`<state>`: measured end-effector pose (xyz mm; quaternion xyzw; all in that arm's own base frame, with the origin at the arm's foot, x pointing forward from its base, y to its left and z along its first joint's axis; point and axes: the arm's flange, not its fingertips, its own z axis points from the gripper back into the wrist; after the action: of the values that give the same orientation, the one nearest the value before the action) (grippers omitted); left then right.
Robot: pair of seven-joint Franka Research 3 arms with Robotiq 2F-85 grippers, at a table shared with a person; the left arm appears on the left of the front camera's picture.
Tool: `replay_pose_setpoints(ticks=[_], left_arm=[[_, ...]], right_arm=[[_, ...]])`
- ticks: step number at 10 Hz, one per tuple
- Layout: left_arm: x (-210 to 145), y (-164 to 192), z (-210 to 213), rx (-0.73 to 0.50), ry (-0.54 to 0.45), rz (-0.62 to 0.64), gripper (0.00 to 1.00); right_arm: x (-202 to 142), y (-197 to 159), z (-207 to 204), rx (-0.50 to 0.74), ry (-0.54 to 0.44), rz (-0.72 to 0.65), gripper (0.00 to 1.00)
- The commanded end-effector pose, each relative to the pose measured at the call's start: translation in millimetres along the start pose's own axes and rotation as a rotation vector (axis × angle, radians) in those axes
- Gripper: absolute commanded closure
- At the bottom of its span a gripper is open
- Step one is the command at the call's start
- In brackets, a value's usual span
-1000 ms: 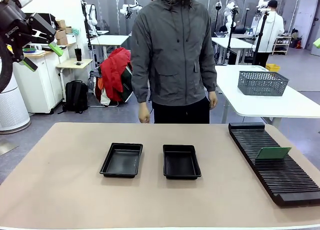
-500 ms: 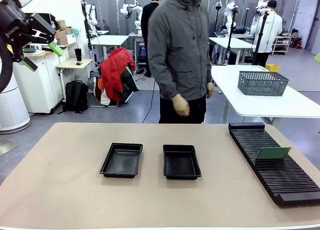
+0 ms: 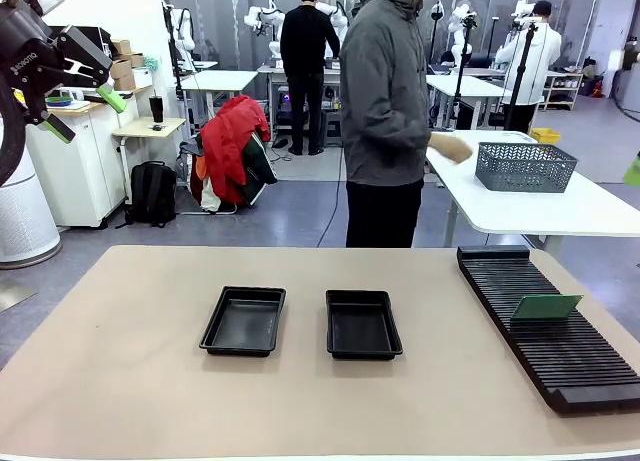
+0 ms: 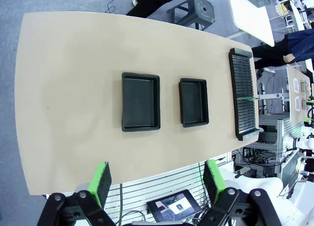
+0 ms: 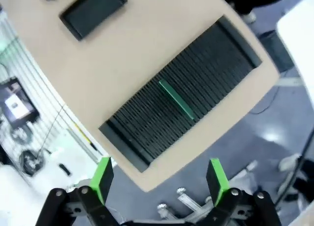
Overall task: Inspect and transfer BCBs to ESD trays.
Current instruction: Pick up the Blank PCB from the PCB Rack and place it in the left ESD tray.
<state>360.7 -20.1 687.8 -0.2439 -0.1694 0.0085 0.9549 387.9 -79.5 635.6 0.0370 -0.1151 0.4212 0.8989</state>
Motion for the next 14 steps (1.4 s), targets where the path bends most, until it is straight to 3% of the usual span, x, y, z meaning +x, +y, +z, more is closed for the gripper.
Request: replay_pose_setpoints(ticks=[1,6,14], left_arm=[[0,0,0,-0.001,-0.002,0.0,0.0],[0,0,0,-0.001,-0.002,0.0,0.0],[0,0,0,-0.001,-0.002,0.0,0.0]], right_arm=[[-10,-5,-28,-0.036,-0.008,0.204,0.0],[-14,-15,-102,-0.017,0.045,0.578,0.0],[-14,-26,-205,-0.027,0.096,0.748,0.0]])
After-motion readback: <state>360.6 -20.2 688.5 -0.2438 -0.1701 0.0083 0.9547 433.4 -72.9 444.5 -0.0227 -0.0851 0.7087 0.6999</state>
